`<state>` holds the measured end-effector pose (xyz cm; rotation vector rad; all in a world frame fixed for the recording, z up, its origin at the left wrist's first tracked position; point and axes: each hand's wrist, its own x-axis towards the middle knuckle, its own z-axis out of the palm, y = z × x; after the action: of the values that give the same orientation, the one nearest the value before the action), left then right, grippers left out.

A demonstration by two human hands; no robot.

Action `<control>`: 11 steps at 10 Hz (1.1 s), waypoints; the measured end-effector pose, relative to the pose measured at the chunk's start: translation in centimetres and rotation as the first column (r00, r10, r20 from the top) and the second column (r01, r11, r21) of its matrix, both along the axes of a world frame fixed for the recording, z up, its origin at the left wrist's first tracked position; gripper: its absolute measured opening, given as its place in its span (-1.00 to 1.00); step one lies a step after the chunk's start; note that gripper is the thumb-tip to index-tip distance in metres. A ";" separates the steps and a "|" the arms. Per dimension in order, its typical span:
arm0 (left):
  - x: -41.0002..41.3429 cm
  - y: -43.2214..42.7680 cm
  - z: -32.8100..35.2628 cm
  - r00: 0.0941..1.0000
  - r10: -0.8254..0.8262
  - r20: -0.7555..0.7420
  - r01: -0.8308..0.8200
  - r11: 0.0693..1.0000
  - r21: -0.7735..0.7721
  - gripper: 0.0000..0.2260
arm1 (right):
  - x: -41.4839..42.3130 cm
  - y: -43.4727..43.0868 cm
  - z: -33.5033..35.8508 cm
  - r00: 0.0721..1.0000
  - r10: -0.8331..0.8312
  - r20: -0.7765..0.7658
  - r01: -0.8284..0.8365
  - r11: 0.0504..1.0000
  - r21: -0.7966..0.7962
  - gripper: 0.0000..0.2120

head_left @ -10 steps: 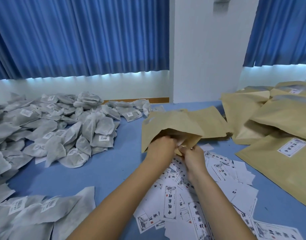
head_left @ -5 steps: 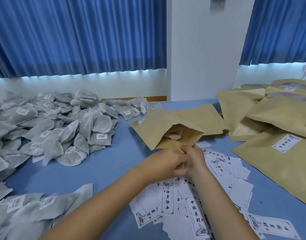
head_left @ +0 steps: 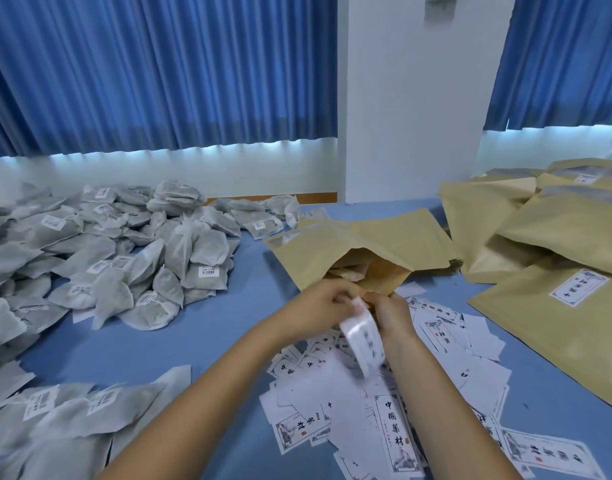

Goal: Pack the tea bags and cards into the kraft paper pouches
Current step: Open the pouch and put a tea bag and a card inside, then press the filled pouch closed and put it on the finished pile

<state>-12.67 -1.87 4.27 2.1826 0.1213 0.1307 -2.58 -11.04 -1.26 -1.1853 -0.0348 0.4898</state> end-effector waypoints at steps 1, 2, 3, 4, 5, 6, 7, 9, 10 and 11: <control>1.1 -1.4 0.4 0.962 0.259 0.085 -0.228 0.935 -0.272 -0.88 | -0.2 0.2 -0.1 0.998 0.032 0.050 -0.035 0.997 0.064 -0.72; 3.2 -2.5 -0.4 0.934 0.328 0.141 -0.328 0.944 -0.022 -0.71 | -0.4 0.3 -0.1 1.000 0.006 0.017 -0.007 0.998 0.062 -0.70; 5.3 -2.3 -0.2 0.874 0.483 0.055 -0.486 0.862 0.146 -0.75 | -0.5 0.5 -0.2 1.000 -0.008 0.021 0.007 0.999 0.043 -0.71; 6.8 -1.2 0.0 0.820 0.551 -0.153 -0.443 0.781 0.441 -0.62 | -0.9 0.9 -0.4 0.996 -0.010 0.086 0.012 1.000 -0.024 -0.73; 6.4 1.2 0.3 0.742 0.515 0.430 -0.565 0.134 0.814 -0.40 | -0.9 0.9 -0.3 0.995 -0.002 0.104 0.005 1.000 -0.028 -0.73; 6.4 0.4 0.1 0.752 0.659 0.005 -0.612 0.695 0.377 -0.63 | -0.7 0.8 -0.3 0.999 0.008 0.054 -0.010 1.000 0.029 -0.74; 5.4 -1.4 0.8 0.848 0.529 -0.005 -0.436 0.704 0.561 -0.75 | -0.6 0.8 -0.2 0.999 0.024 0.030 -0.025 0.999 0.033 -0.77; 2.6 -5.3 -0.1 0.781 0.128 0.611 -0.557 0.584 0.590 -0.90 | -0.5 0.6 -0.7 0.992 0.051 0.117 -0.042 0.996 -0.072 -0.74; 2.9 -4.1 0.1 0.678 0.153 0.719 -0.706 0.409 0.578 -0.69 | -0.6 0.7 -0.5 0.987 0.043 0.154 -0.029 0.996 -0.090 -0.75; 3.2 -3.1 -0.3 0.831 0.411 0.374 -0.541 0.446 0.713 -0.78 | -0.7 0.5 0.4 0.992 0.080 0.093 -0.085 0.995 0.060 -0.67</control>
<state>-9.43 -4.98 3.98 2.9763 0.7425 0.8266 -3.25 -10.56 -0.90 -1.1458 -0.1767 0.5039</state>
